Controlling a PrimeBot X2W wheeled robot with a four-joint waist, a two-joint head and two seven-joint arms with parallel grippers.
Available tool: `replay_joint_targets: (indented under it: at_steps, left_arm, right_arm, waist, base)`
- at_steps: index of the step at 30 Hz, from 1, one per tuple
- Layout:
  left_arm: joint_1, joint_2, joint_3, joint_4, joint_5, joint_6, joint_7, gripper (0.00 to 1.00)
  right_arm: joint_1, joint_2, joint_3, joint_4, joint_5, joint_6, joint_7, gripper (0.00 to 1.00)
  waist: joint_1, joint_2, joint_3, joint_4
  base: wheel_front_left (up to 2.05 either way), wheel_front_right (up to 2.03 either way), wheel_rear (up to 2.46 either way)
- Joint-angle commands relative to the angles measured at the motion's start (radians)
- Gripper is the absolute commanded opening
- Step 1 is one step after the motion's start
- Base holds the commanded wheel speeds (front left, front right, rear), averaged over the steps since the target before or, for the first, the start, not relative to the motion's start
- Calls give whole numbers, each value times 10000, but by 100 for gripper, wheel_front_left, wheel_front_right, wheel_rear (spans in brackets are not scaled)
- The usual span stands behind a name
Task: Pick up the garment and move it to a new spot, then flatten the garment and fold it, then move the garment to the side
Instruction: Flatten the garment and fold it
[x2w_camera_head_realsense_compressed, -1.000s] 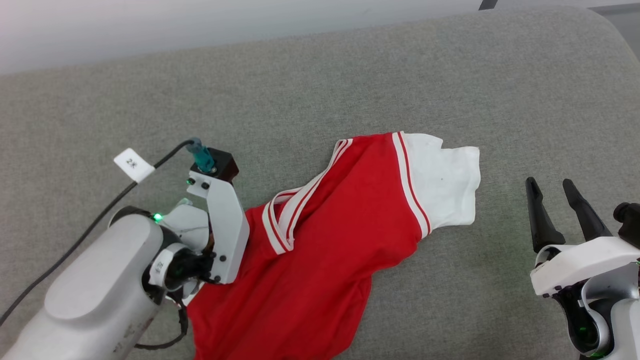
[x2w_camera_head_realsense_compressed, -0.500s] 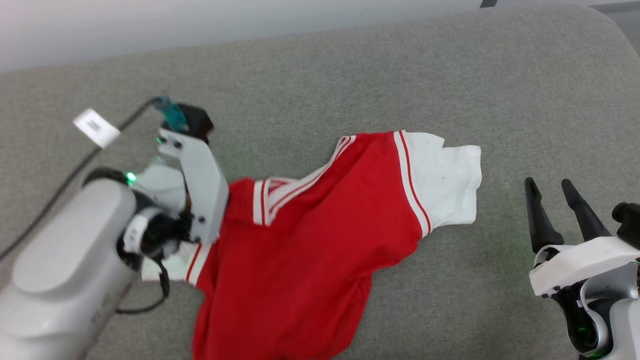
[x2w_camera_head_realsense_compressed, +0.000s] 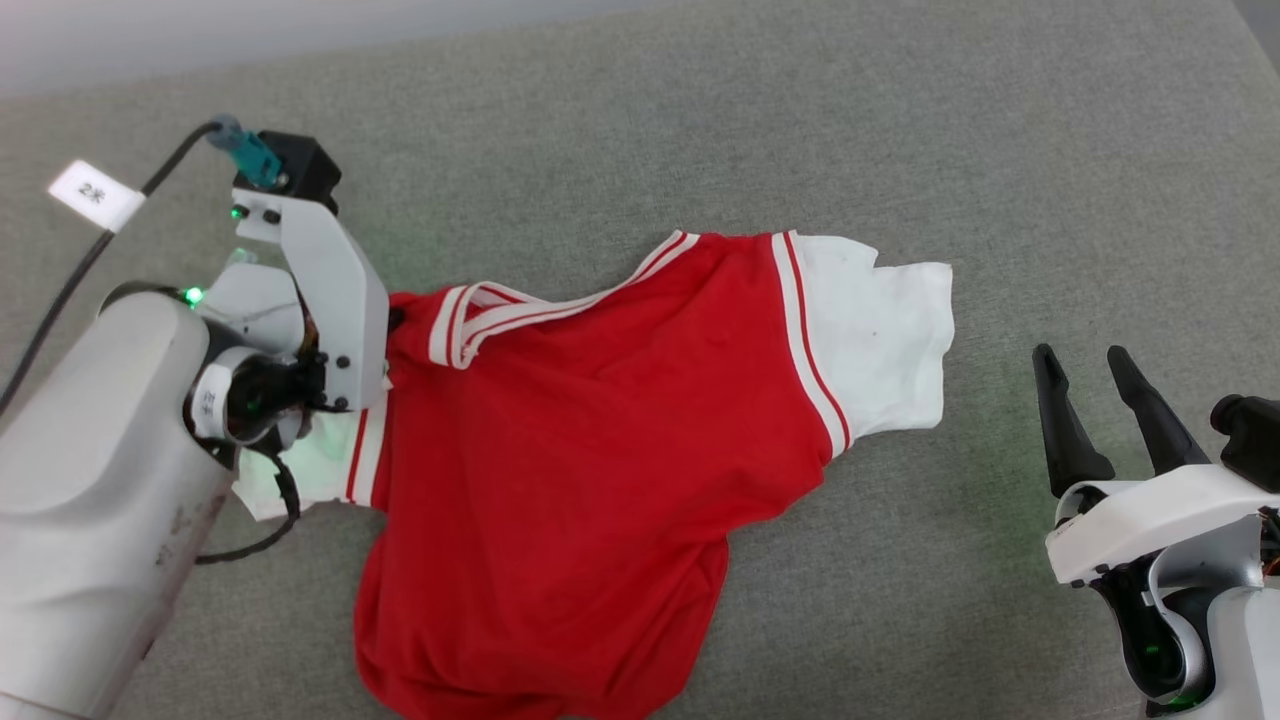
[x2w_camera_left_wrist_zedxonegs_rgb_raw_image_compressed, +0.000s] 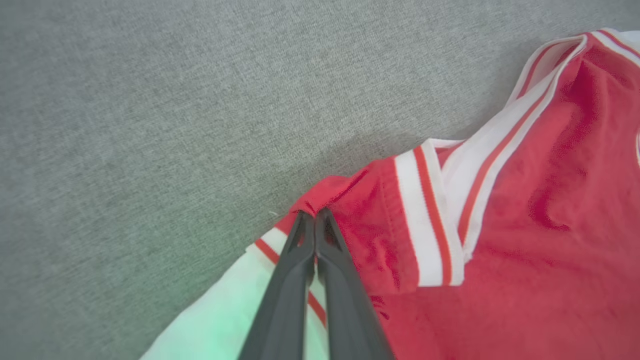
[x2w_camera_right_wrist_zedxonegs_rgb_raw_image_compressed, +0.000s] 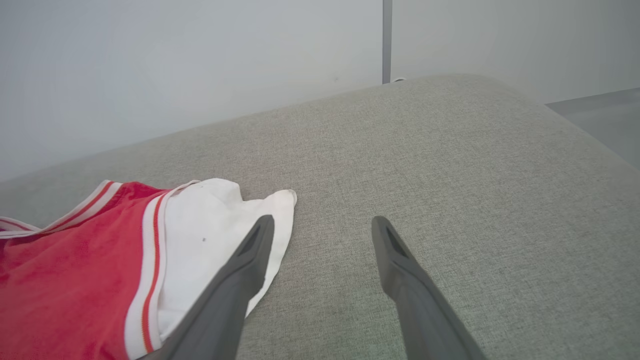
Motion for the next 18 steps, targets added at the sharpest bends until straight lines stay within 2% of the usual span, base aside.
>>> replay_joint_targets:
  at_steps: [1,2,4,5,7,18]
  left_arm:
    - [-98,-31,7,200,4,-113,-131,0]
    - [-132,-61,5,329,44,-178,-236,25]
    - [-127,-139,4,508,24,-265,-364,33]
    - [-116,-178,10,565,-17,-280,-424,42]
    - [-102,-203,50,583,-22,-370,-631,100]
    - [492,-425,51,66,-124,-730,-1549,100]
  right_arm:
    - [-99,17,31,7,-27,-7,-42,100]
    - [-99,24,31,21,-37,-7,-54,100]
    - [-98,32,49,26,-76,-7,-70,100]
    - [-86,33,76,16,-84,-7,-76,100]
    - [-52,9,100,-3,-100,-7,-77,100]
    - [239,-257,168,-114,-152,-7,275,100]
  waist:
    - [0,0,74,-30]
    - [0,0,77,-19]
    - [0,0,39,35]
    - [0,0,-1,74]
    - [0,0,-107,169]
    - [0,0,-930,976]
  base:
    - [0,0,0]
    - [0,0,0]
    - [0,0,0]
    - [0,0,0]
    - [0,0,0]
    - [0,0,0]
